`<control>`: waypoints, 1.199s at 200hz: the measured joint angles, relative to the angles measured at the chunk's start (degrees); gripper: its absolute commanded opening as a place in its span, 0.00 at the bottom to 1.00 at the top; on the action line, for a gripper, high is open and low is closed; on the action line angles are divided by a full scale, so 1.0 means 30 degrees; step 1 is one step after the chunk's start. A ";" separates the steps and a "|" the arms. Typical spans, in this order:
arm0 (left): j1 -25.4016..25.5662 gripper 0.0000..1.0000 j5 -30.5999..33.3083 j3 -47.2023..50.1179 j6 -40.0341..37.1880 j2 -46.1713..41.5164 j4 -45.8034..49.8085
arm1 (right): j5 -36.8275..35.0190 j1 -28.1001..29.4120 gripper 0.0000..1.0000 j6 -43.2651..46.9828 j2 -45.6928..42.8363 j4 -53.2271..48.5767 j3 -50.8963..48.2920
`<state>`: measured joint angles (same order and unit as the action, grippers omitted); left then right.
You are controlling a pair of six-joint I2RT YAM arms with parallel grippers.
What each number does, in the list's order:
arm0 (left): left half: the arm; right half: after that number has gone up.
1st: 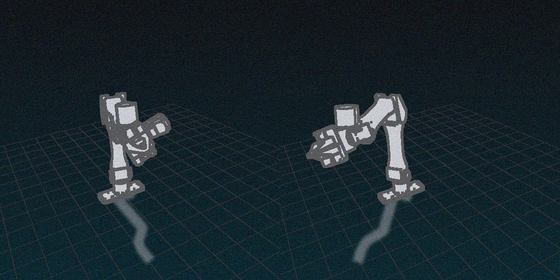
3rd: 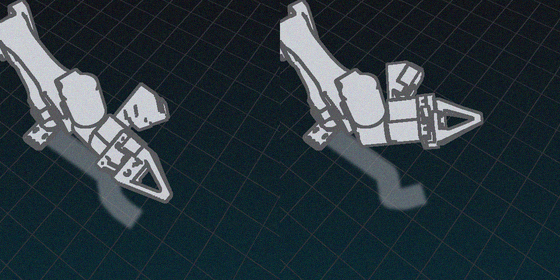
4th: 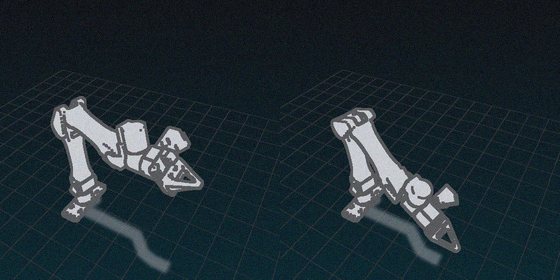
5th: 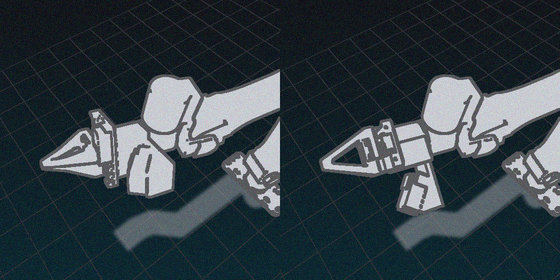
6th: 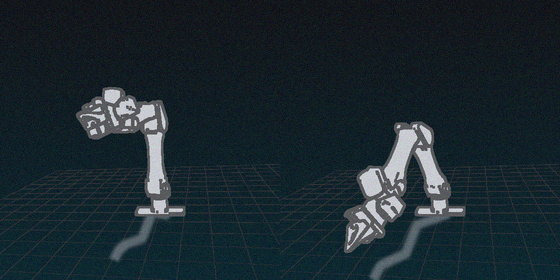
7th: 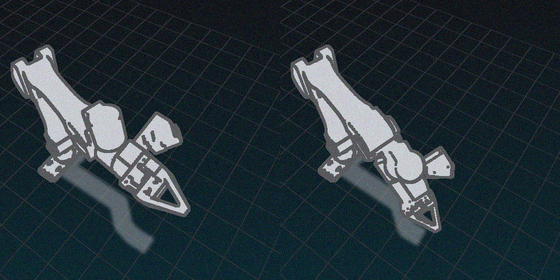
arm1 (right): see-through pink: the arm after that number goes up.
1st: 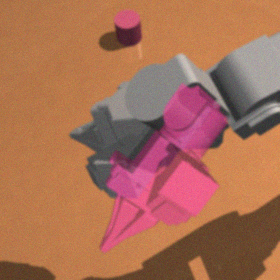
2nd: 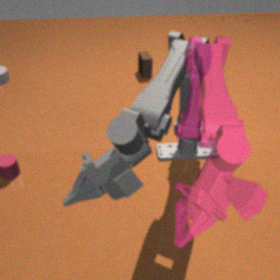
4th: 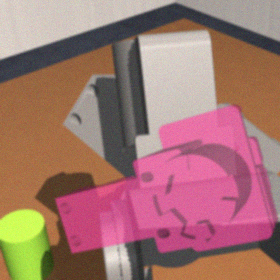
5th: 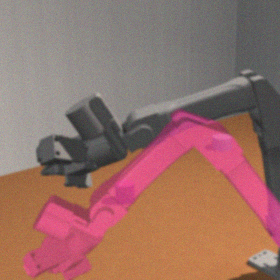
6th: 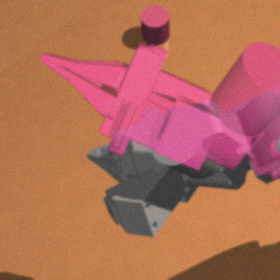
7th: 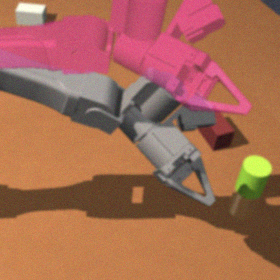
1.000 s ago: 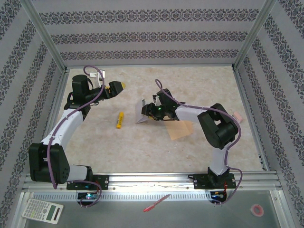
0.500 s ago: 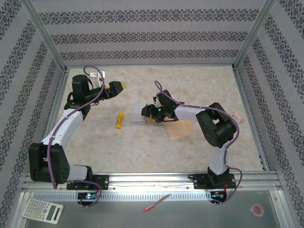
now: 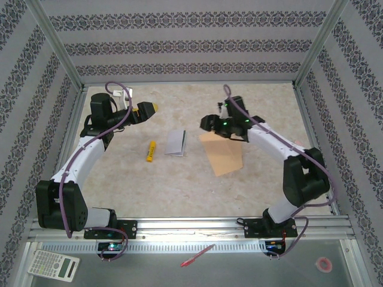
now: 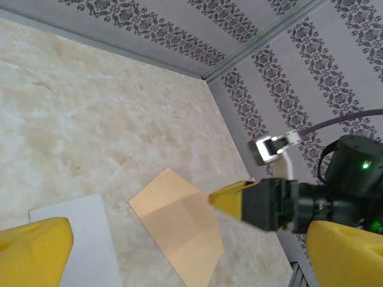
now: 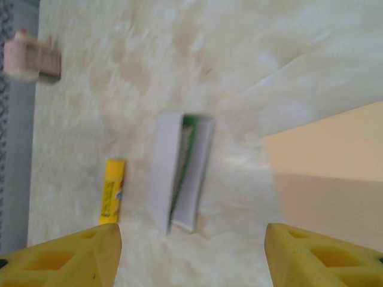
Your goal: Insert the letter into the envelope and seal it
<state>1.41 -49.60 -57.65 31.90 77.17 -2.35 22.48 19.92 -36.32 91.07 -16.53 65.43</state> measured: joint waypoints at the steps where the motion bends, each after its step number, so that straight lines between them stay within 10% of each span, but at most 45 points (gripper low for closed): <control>1: 0.0000 1.00 0.0015 -0.0015 -0.0029 0.0007 0.0029 | -0.0015 -0.0131 0.65 0.0095 -0.0087 -0.0073 -0.0022; 101: 0.3650 1.00 0.4473 -0.3832 -0.5020 0.1668 0.5421 | -0.1158 -0.5391 0.65 0.4386 -0.1370 -0.3730 -0.2200; 240: 0.5049 1.00 0.5064 -0.4051 -0.5428 0.3585 0.5727 | -0.1275 -0.5676 0.58 0.5115 0.0117 -0.2688 -0.4473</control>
<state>16.56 -34.41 -69.80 15.62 87.92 14.83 18.65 2.90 -20.97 91.42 -24.60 52.01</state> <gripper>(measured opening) 0.997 0.600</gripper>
